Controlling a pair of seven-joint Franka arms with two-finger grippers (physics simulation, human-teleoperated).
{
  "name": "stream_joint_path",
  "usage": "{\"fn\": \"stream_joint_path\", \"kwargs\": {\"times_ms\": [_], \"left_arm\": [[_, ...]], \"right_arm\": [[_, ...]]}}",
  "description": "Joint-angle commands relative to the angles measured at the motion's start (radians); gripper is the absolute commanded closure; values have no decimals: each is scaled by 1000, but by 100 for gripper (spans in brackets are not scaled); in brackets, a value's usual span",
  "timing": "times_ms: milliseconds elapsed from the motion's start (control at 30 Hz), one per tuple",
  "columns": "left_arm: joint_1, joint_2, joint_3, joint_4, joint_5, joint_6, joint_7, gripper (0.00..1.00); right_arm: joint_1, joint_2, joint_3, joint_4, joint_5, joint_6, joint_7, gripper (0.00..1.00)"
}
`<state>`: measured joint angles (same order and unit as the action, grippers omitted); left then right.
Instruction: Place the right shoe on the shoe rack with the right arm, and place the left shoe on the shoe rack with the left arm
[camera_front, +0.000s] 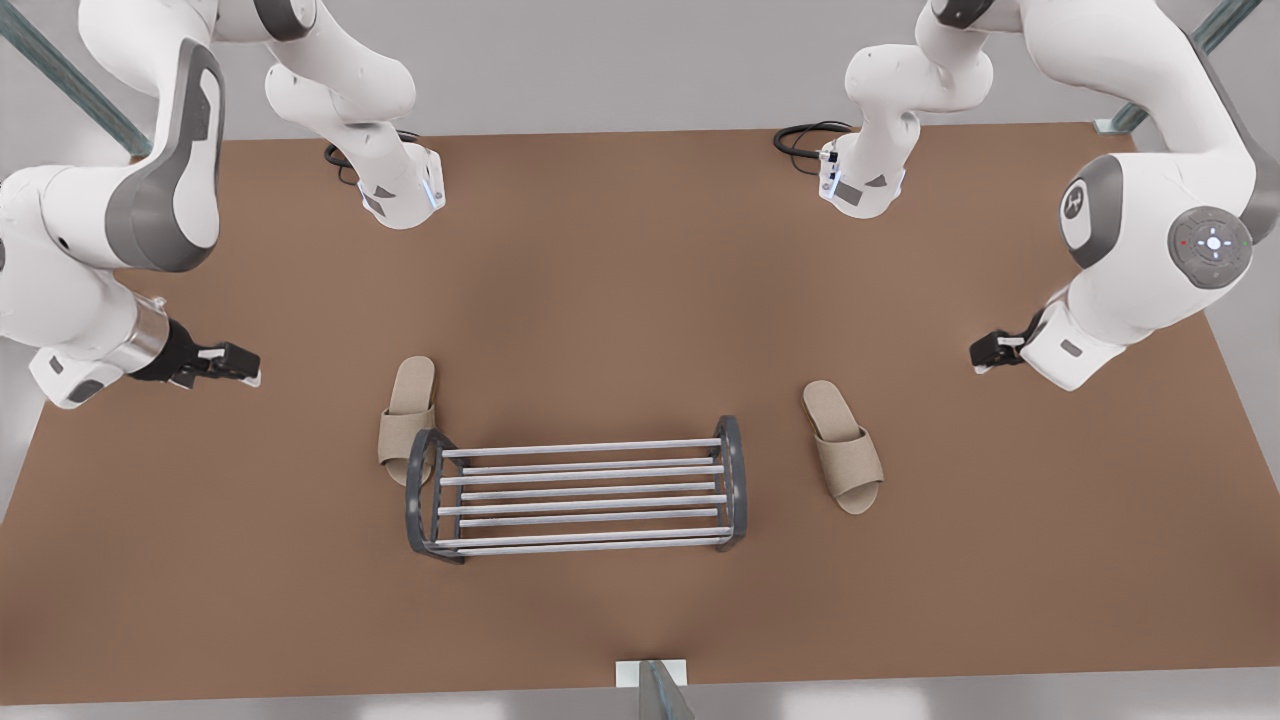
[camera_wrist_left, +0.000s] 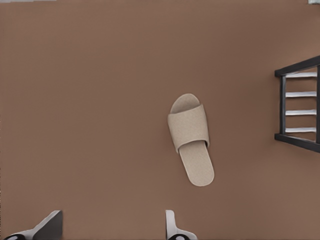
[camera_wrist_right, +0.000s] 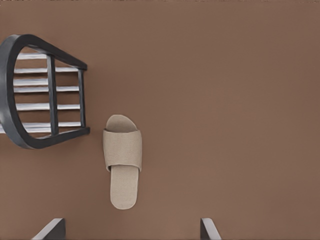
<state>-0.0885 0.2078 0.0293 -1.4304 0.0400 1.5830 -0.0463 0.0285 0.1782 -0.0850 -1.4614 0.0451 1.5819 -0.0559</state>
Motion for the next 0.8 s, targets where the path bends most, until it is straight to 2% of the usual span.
{"fn": "stream_joint_path", "kwargs": {"times_ms": [0, 67, 100, 133, 167, 200, 267, 300, 333, 367, 400, 467, 533, 600, 667, 767], "left_arm": [[-2, 1, 0, 1, 18, 88, -30, 0], [0, 1, -11, -1, 21, 97, -12, 0], [-14, 5, -14, -1, 28, 123, 35, 0], [-22, 5, -14, -12, 34, 143, 164, 0], [-60, 7, -14, -34, 144, 153, 377, 0], [-103, -10, -14, -136, 201, 254, 417, 0], [-155, -79, -14, -355, 271, 489, 419, 0], [-158, -146, -14, -534, 346, 673, 404, 0], [-174, -162, -14, -604, 452, 735, 318, 0], [-198, -162, -14, -666, 603, 788, 56, 0], [-200, -174, -12, -734, 627, 868, -82, 0], [-201, -177, -14, -824, 784, 985, -476, 0], [-201, -146, -14, -871, 968, 1074, -874, 0], [-201, -88, -14, -871, 1255, 1134, -1256, 0], [-206, -53, -14, -868, 1338, 1146, -1376, 0], [-209, -10, -14, -871, 1425, 1183, -1543, 0]], "right_arm": [[1, -6, 2, -17, -10, 99, -48, 0], [1, -94, 7, -174, -16, 228, -59, 0], [13, -103, 24, -195, -16, 250, -59, 0], [1, -95, 106, -194, -131, 253, -48, 0], [-2, -88, 211, -201, -240, 279, -19, 0], [-1, -88, 284, -237, -339, 286, 80, 0], [-2, -120, 438, -410, -591, 438, 243, 0], [-1, -129, 496, -485, -793, 504, 300, 0], [-1, -135, 542, -580, -970, 569, 445, 0], [-1, -134, 556, -684, -1178, 639, 626, 0], [-1, -132, 554, -750, -1309, 668, 770, 0], [-25, -111, 554, -905, -1843, 719, 1174, 0], [-97, -69, 531, -924, -2172, 760, 1292, 0], [-99, -36, 427, -938, -2485, 802, 1380, 0], [-99, -2, 323, -948, -2874, 776, 1412, 0], [-96, 84, 292, -968, -3023, 601, 1410, 0]]}}
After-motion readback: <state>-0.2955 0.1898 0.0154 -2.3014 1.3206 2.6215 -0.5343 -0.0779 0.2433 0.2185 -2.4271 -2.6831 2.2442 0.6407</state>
